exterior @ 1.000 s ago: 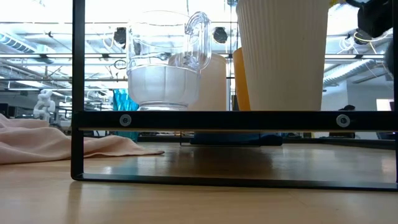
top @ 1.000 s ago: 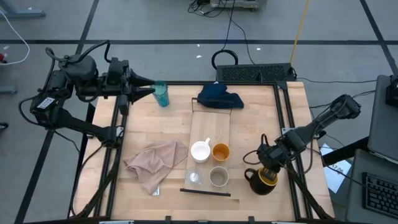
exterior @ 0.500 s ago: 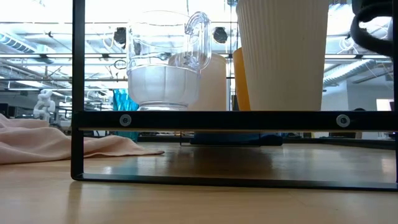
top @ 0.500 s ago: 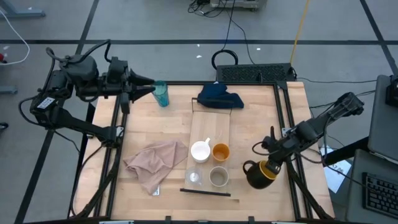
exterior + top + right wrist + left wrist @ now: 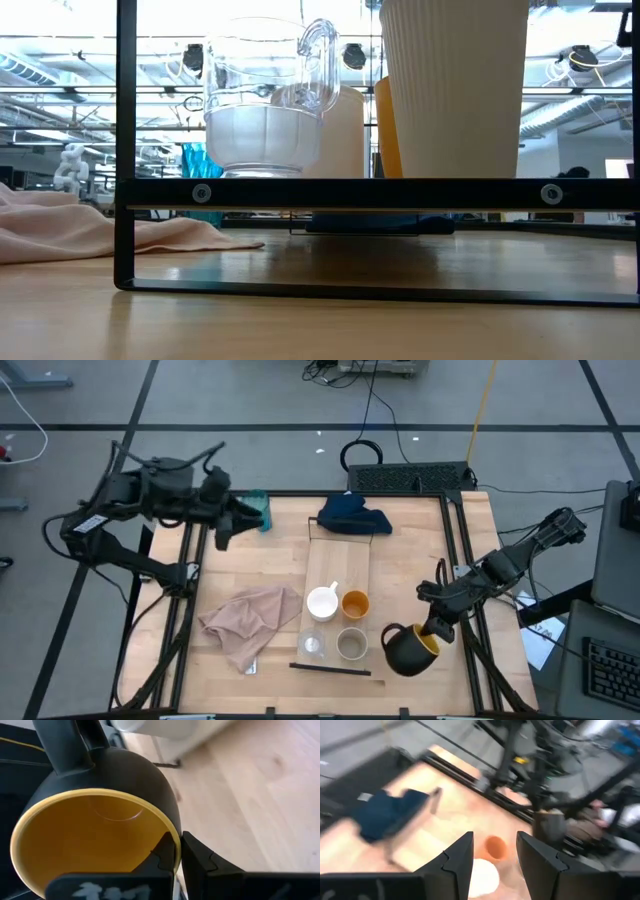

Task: Stack small to large cups/mugs on shelf
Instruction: Put the black cup on the shelf aligned with the white cup

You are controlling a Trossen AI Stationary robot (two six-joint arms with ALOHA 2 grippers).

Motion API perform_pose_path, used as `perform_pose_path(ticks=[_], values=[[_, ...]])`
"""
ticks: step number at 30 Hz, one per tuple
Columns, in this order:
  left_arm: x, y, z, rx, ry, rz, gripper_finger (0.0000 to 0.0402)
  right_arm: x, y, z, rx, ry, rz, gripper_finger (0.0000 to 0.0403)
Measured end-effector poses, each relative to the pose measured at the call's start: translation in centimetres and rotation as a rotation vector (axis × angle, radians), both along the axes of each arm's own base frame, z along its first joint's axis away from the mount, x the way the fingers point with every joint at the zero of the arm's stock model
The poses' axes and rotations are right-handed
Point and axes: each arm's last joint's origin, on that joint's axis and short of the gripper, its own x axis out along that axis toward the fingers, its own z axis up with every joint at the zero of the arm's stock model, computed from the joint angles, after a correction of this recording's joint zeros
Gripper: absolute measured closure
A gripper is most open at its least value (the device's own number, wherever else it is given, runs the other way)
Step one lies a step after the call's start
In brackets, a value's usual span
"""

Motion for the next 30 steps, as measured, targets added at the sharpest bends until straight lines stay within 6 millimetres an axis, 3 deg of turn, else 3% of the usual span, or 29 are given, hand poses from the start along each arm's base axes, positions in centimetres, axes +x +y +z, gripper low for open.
perform_pose_path(ticks=[7,16,30], values=[[4.6,-0.8,-1.0,-0.198,-0.007,-0.292,0.0252,1.1,0.4,1.3,0.069,-0.175,0.013,0.0400],[9.9,-2.3,-2.6,-0.385,-0.008,-0.448,0.0252,2.7,0.1,3.3,0.086,-0.465,0.009,0.0400],[15.4,-4.5,-4.7,-0.431,-0.051,-0.539,0.0252,3.8,0.2,2.7,0.041,-0.472,0.021,0.0400]])
